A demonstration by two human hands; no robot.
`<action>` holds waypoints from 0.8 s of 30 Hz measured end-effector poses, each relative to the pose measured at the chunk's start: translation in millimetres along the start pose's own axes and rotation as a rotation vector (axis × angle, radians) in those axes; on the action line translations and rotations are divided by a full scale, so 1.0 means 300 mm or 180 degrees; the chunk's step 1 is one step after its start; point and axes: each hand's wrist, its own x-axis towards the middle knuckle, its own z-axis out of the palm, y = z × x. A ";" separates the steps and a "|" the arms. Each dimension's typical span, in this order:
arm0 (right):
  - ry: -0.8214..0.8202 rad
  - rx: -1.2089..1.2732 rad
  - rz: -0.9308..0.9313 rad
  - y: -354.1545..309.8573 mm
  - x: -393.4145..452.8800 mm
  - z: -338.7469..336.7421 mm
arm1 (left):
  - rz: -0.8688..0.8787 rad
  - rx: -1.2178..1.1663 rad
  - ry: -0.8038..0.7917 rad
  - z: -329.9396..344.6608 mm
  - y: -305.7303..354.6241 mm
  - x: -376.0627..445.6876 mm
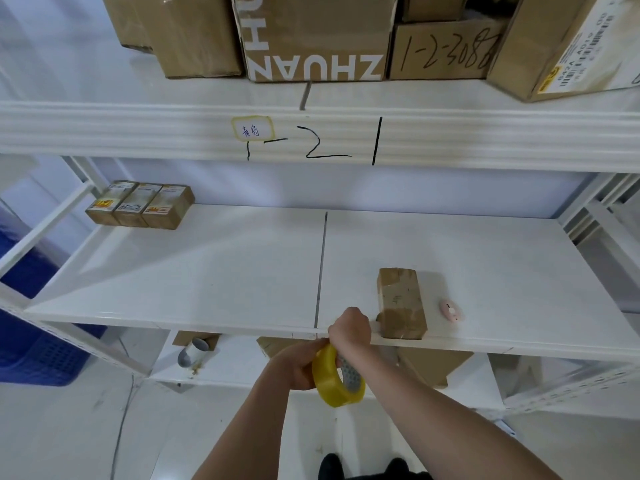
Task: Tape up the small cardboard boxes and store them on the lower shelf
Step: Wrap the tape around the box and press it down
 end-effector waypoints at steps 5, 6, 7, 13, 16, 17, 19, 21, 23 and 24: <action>0.0044 -0.0380 -0.0520 -0.025 -0.021 0.007 | 0.0089 -0.0012 -0.0052 -0.031 -0.002 -0.003; 0.0051 -0.0360 -0.0591 -0.032 -0.028 0.008 | 0.0126 0.0008 -0.0078 -0.037 -0.003 -0.006; 0.0033 -0.0287 -0.0644 -0.038 -0.033 0.007 | 0.0181 0.0000 -0.0122 -0.042 -0.001 -0.011; -0.0364 0.1243 -0.0009 -0.029 0.021 -0.096 | 0.0756 0.1110 -0.0063 -0.069 0.094 -0.069; -0.1172 0.1959 0.0591 -0.025 0.035 -0.145 | 0.0858 0.2332 0.0439 -0.062 0.164 -0.107; -0.1362 0.2065 0.0684 -0.021 0.037 -0.157 | 0.0881 0.2569 0.0509 -0.055 0.186 -0.121; -0.1485 0.2125 0.0708 -0.008 0.048 -0.175 | 0.0930 0.2856 0.0492 -0.037 0.225 -0.141; -0.1496 0.2246 0.0728 0.005 0.059 -0.194 | 0.0983 0.3063 0.0466 -0.011 0.260 -0.166; -0.1491 0.2346 0.0743 0.011 0.062 -0.212 | 0.1045 0.3240 0.0451 0.025 0.285 -0.191; -0.1490 0.2352 0.0740 0.013 0.060 -0.221 | 0.1089 0.3367 0.0450 0.042 0.297 -0.197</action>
